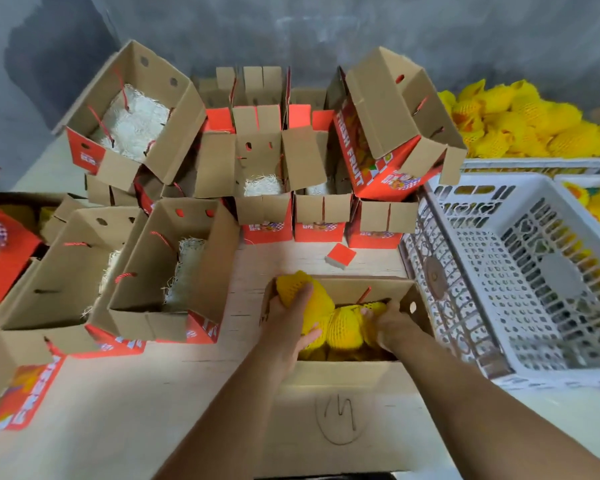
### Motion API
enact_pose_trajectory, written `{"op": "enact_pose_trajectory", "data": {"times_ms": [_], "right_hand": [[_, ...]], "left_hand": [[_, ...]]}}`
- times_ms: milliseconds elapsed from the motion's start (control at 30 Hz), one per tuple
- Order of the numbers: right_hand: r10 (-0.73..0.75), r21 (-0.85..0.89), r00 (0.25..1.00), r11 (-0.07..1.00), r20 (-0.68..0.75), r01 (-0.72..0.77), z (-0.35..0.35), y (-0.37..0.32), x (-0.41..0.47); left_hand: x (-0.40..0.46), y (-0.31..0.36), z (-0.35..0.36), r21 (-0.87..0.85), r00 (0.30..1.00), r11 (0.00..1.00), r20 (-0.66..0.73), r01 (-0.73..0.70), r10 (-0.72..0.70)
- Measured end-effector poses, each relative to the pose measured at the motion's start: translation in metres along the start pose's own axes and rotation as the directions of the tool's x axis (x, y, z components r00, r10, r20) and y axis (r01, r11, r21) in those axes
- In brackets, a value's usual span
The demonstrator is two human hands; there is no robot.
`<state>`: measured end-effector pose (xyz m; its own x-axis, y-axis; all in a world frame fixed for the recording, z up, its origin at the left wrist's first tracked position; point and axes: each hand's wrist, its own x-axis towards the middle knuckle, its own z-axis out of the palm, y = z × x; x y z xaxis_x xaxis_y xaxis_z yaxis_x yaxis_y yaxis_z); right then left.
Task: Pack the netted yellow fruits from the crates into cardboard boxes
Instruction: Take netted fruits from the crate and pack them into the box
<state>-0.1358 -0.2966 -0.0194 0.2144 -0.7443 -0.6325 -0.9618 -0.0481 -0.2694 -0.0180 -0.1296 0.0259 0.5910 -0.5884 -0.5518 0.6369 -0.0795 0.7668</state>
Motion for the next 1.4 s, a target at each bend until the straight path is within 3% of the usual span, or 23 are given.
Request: {"op": "enact_pose_trajectory", "data": {"times_ms": [67,133,233,267,300,367,400,533,600,667,767,833,867,900,933,1000,1033,1067,1167,1233,1367,1400], "right_hand": [[-0.043,-0.010,0.999,0.999,-0.014,0.043,-0.002,0.004,-0.010],[-0.112,-0.025,0.984,0.994,-0.140,0.110,0.003,0.008,-0.030],[-0.371,-0.157,0.832,0.929,-0.412,0.336,0.019,0.000,-0.064],[-0.445,-0.046,0.795,0.881,-0.413,0.470,0.020,-0.008,-0.072],[-0.471,0.199,0.806,0.805,-0.359,0.559,0.018,-0.018,-0.080],[-0.487,0.697,0.862,0.569,-0.142,0.436,0.014,-0.034,-0.093],[-0.497,0.808,0.866,0.485,-0.059,0.334,0.014,-0.037,-0.093],[-0.465,0.903,0.885,0.389,0.023,0.181,0.020,-0.028,-0.083],[-0.418,0.953,0.905,0.300,0.082,0.053,0.019,-0.023,-0.076],[-0.384,0.953,0.919,0.301,0.088,0.035,0.021,-0.021,-0.073],[-0.355,0.920,0.935,0.375,0.027,0.116,0.030,-0.022,-0.072],[-0.340,0.899,0.940,0.406,-0.016,0.162,0.033,-0.023,-0.075],[-0.335,0.890,0.941,0.418,-0.035,0.182,0.033,-0.023,-0.075],[-0.331,0.876,0.942,0.437,-0.056,0.206,0.032,-0.024,-0.076],[-0.339,0.847,0.937,0.468,-0.090,0.251,0.031,-0.023,-0.077],[-0.428,0.731,0.891,0.559,-0.150,0.392,0.031,-0.024,-0.079],[-0.510,0.642,0.850,0.610,-0.130,0.465,0.031,-0.027,-0.082],[-0.596,0.537,0.801,0.660,-0.053,0.526,0.033,-0.032,-0.085],[-0.731,0.172,0.624,0.676,0.276,0.716,0.047,-0.046,-0.084],[-0.711,0.012,0.625,0.663,0.322,0.749,0.051,-0.056,-0.082],[-0.652,-0.118,0.640,0.657,0.407,0.744,0.039,-0.065,-0.073],[-0.645,-0.097,0.651,0.677,0.399,0.730,0.034,-0.066,-0.069]], "left_hand": [[0.005,-0.005,-0.005,0.069,0.999,0.997,0.047,0.021,-0.024],[0.007,-0.009,-0.007,0.128,0.997,0.992,0.079,-0.001,-0.010],[0.007,-0.015,-0.006,0.227,0.991,0.971,0.130,-0.071,0.042],[0.008,-0.016,-0.006,0.241,0.986,0.966,0.156,-0.088,0.050],[0.009,-0.017,-0.006,0.234,0.981,0.967,0.187,-0.099,0.055],[0.010,-0.020,-0.006,0.246,0.967,0.960,0.244,-0.131,0.069],[0.010,-0.022,-0.006,0.279,0.963,0.947,0.255,-0.157,0.084],[0.011,-0.019,-0.018,0.435,0.922,0.868,0.383,-0.238,0.060],[0.010,-0.011,-0.031,0.618,0.890,0.704,0.454,-0.350,0.044],[0.008,-0.005,-0.039,0.744,0.870,0.481,0.485,-0.464,0.090],[0.001,-0.007,-0.043,0.833,0.791,0.103,0.468,-0.544,0.393],[-0.004,-0.014,-0.048,0.878,0.711,-0.076,0.432,-0.473,0.555],[-0.004,-0.019,-0.051,0.900,0.687,-0.075,0.380,-0.430,0.620],[-0.003,-0.024,-0.053,0.917,0.676,-0.013,0.304,-0.400,0.671],[-0.003,-0.028,-0.054,0.922,0.687,0.099,0.205,-0.375,0.697],[-0.001,-0.029,-0.051,0.849,0.775,0.416,-0.011,-0.326,0.631],[0.001,-0.030,-0.048,0.783,0.827,0.548,-0.078,-0.295,0.557],[0.004,-0.030,-0.047,0.742,0.860,0.617,-0.110,-0.262,0.497],[0.007,-0.032,-0.049,0.769,0.872,0.600,-0.118,-0.223,0.476],[0.008,-0.031,-0.049,0.781,0.878,0.588,-0.115,-0.209,0.464],[0.003,-0.028,-0.047,0.808,0.890,0.565,-0.120,-0.170,0.439],[-0.001,-0.026,-0.045,0.844,0.872,0.509,-0.113,-0.168,0.476]]}}
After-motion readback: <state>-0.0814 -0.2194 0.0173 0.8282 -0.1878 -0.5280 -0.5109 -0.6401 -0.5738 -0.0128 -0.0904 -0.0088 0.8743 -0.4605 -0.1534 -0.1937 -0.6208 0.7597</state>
